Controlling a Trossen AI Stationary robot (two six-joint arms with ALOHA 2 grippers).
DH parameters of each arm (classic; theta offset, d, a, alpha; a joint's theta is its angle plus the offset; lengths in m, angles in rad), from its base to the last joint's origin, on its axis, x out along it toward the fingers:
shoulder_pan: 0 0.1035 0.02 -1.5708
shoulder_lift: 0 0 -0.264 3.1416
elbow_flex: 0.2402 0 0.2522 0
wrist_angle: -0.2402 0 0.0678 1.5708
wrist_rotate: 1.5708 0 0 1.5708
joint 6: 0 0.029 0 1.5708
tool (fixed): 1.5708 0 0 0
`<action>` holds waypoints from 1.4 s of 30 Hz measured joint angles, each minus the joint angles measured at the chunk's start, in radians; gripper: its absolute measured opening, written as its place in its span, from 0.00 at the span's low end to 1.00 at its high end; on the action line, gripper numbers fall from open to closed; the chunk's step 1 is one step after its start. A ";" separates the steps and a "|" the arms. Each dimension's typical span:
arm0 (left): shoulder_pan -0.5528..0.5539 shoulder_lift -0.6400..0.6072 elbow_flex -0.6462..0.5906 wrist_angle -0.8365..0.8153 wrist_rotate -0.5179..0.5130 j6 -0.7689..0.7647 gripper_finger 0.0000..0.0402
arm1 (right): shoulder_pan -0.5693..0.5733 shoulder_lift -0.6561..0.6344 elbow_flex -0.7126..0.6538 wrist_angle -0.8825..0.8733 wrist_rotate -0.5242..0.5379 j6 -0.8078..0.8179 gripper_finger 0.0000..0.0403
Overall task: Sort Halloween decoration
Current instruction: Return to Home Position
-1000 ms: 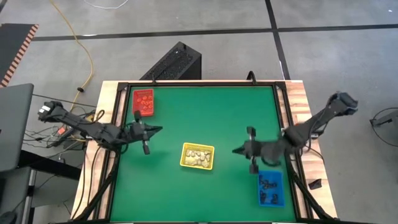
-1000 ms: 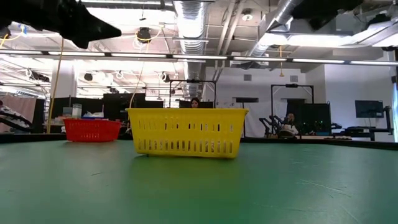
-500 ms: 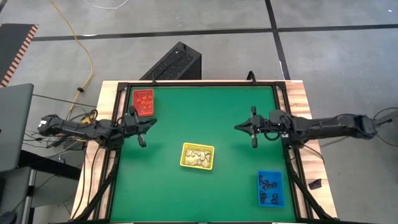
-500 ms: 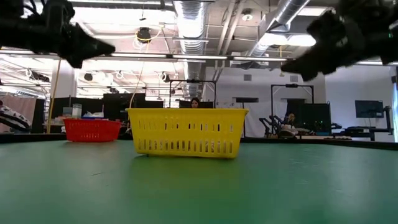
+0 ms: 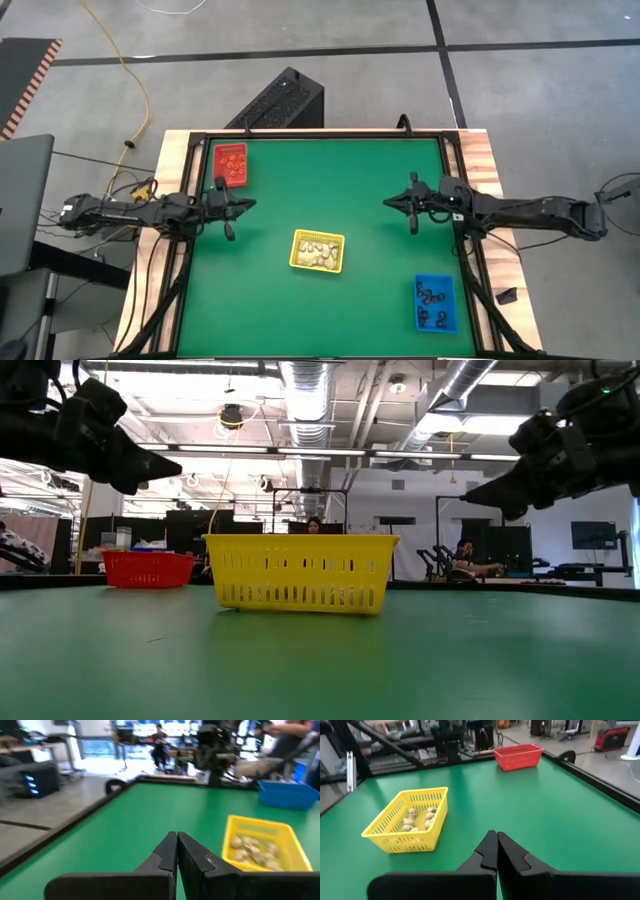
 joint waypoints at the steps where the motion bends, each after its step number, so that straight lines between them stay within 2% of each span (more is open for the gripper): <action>1: 0.005 0.000 0.000 -0.009 0.025 -0.002 0.00 | 0.000 -0.021 -0.016 0.009 0.000 0.012 0.06; 4: 0.019 0.000 0.000 -0.015 0.101 -0.003 0.00 | 0.000 -0.096 -0.059 0.025 0.000 0.028 0.06; 10: 0.034 0.000 -0.001 -0.044 0.323 -0.023 0.00 | -0.001 -0.245 -0.061 -0.064 0.006 0.043 0.06; 12: 0.034 0.000 -0.001 -0.046 0.368 -0.028 0.00 | -0.003 -0.281 -0.061 -0.106 0.022 0.051 0.07; 14: 0.034 0.000 -0.001 -0.053 0.353 -0.032 0.00 | -0.003 -0.301 -0.061 -0.138 0.030 0.054 0.09; 18: 0.034 0.000 -0.001 -0.056 0.229 -0.089 0.00 | -0.003 -0.309 -0.061 -0.147 0.031 0.054 0.15; 24: 0.034 0.000 -0.002 -0.068 0.099 -0.060 0.00 | -0.002 -0.305 -0.062 -0.164 0.030 0.054 0.16; 33: 0.034 0.001 -0.002 -0.198 0.078 -0.043 0.00 | -0.002 -0.305 -0.063 -0.221 0.030 0.054 0.16; 42: 0.034 0.010 0.003 -0.212 0.085 -0.044 0.00 | -0.002 -0.304 -0.063 -0.287 0.030 0.054 0.16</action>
